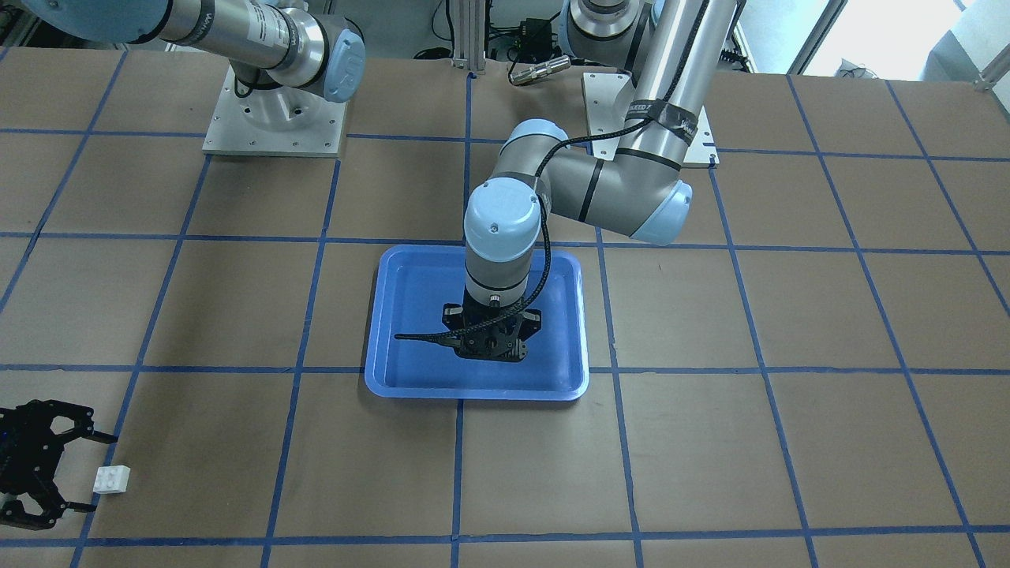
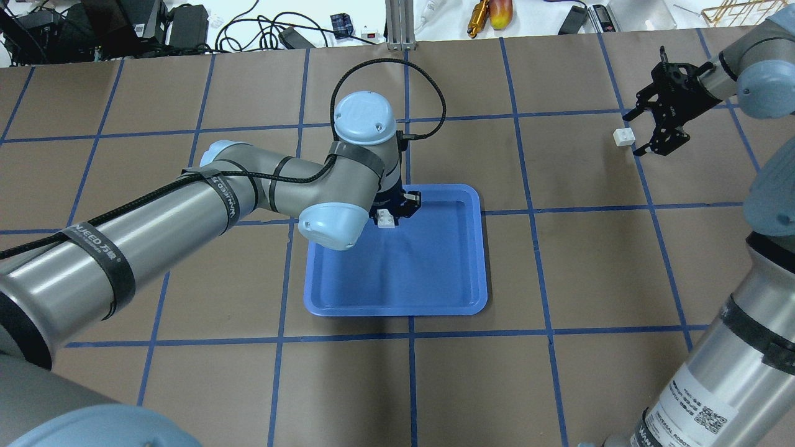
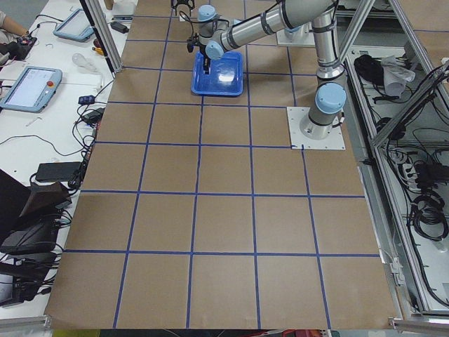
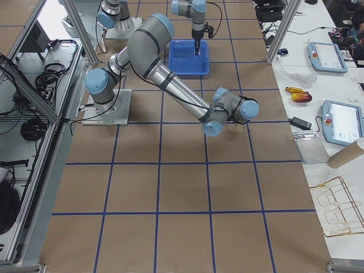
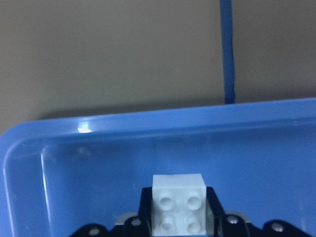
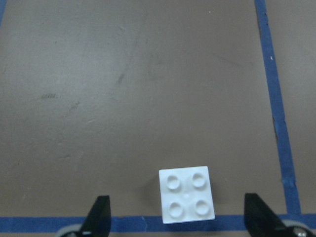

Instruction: Assemble white blocks and place on blue tray

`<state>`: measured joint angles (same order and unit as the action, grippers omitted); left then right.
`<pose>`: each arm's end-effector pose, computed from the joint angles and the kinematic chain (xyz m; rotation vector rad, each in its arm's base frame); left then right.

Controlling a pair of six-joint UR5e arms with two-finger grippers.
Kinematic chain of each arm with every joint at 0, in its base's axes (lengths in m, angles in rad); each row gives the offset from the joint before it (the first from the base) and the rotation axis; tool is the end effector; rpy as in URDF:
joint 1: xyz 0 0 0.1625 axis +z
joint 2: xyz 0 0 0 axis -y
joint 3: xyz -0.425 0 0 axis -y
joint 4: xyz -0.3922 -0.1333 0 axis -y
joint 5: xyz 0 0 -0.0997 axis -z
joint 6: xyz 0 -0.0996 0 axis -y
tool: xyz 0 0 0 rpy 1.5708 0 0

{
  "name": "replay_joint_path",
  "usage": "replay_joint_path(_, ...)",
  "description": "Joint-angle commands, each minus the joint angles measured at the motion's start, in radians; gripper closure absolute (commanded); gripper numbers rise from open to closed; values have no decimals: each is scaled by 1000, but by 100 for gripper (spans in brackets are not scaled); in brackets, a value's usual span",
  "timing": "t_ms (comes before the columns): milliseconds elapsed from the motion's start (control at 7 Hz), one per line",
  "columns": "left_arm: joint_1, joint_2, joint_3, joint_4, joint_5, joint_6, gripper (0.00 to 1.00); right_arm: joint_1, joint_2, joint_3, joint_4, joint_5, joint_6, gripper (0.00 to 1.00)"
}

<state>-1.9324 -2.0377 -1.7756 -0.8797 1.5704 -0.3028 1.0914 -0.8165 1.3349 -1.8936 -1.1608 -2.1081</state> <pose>-0.3370 -0.5139 0.2003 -0.0922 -3.1334 0.0285 -0.1748 -0.7113 0.1689 -1.9997 1.9657 -0.4854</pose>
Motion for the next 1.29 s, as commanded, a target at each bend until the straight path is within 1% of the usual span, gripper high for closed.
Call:
replay_joint_path(0, -37, 10, -45, 10, -1, -56, 83, 2, 13, -6, -1, 0, 0, 6)
replay_joint_path(143, -37, 10, -60, 13, -1, -59, 83, 2, 17, -17, 1, -2, 0, 7)
replay_joint_path(429, -39, 16, -76, 18, -3, -52, 82, 2, 33, -58, 59, -3, 2, 8)
replay_joint_path(571, -39, 16, -76, 18, -4, -58, 58, 2, 36, -65, 60, -2, 4, 8)
replay_joint_path(714, -39, 7, -74, 19, -4, -88, 14, 2, 37, -65, 71, -2, 5, 8)
replay_joint_path(857, -39, 8, -73, 19, -6, -113, 7, 2, 37, -65, 71, -2, 4, 10)
replay_joint_path(1000, -42, 23, -73, 19, -7, -114, 2, 2, 37, -65, 71, -3, 7, 20)
replay_joint_path(1143, -37, 27, -71, 19, -7, -113, 0, 4, 37, -66, 71, -5, 7, 39)
